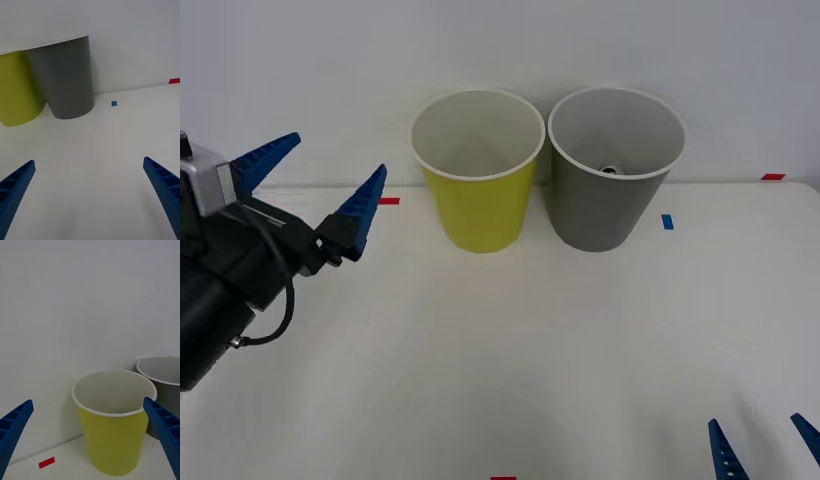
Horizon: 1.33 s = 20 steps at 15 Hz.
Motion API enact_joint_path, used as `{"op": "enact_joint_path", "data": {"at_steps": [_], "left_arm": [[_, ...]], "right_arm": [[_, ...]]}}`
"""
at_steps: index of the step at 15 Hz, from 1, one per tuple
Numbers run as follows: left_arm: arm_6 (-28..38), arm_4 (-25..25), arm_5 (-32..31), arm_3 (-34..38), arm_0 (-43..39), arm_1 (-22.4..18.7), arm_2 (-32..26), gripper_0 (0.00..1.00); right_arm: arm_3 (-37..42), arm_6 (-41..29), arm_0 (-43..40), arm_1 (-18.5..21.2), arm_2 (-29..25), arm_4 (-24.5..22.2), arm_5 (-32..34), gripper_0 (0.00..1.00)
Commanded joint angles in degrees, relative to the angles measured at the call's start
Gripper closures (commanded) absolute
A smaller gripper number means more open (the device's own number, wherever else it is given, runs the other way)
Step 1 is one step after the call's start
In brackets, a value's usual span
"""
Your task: Put cans in the gray bin and PET bottles in the light green bin.
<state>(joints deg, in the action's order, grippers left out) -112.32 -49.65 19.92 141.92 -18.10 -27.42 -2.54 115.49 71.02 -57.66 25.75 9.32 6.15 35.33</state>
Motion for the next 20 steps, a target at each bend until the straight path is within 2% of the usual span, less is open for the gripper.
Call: {"op": "enact_joint_path", "data": {"at_steps": [1, 4, 9, 14, 17, 18, 20], "left_arm": [[0.7, 6.8, -14.8, -1.9, -7.6, -3.0, 5.3, 0.00], [1.0, 8.9, -28.8, -8.0, -11.6, -7.0, 9.7, 0.00], [0.8, 9.8, -32.6, -8.8, -18.2, -6.5, 11.2, 0.00], [1.3, 18.0, -43.4, -9.2, -31.2, -6.3, 13.3, 0.00], [2.0, 21.3, -49.5, -14.8, -35.2, -3.5, 14.1, 0.00], [2.0, 22.0, -50.2, -16.9, -35.6, -2.2, 14.5, 0.00], [2.1, 22.8, -51.0, -18.9, -36.9, -2.1, 14.8, 0.00]], "right_arm": [[0.0, 0.0, 0.0, 0.0, 0.0, 0.0, 0.0, 0.00], [0.0, 0.0, 0.0, 0.0, 0.0, 0.0, 0.0, 0.00], [0.0, 0.0, 0.0, 0.0, 0.0, 0.0, 0.0, 0.00], [0.0, 0.0, 0.0, 0.0, 0.0, 0.0, 0.0, 0.00], [0.0, 0.0, 0.0, 0.0, 0.0, 0.0, 0.0, 0.00], [0.0, 0.0, 0.0, 0.0, 0.0, 0.0, 0.0, 0.00], [0.0, 0.0, 0.0, 0.0, 0.0, 0.0, 0.0, 0.00]]}}
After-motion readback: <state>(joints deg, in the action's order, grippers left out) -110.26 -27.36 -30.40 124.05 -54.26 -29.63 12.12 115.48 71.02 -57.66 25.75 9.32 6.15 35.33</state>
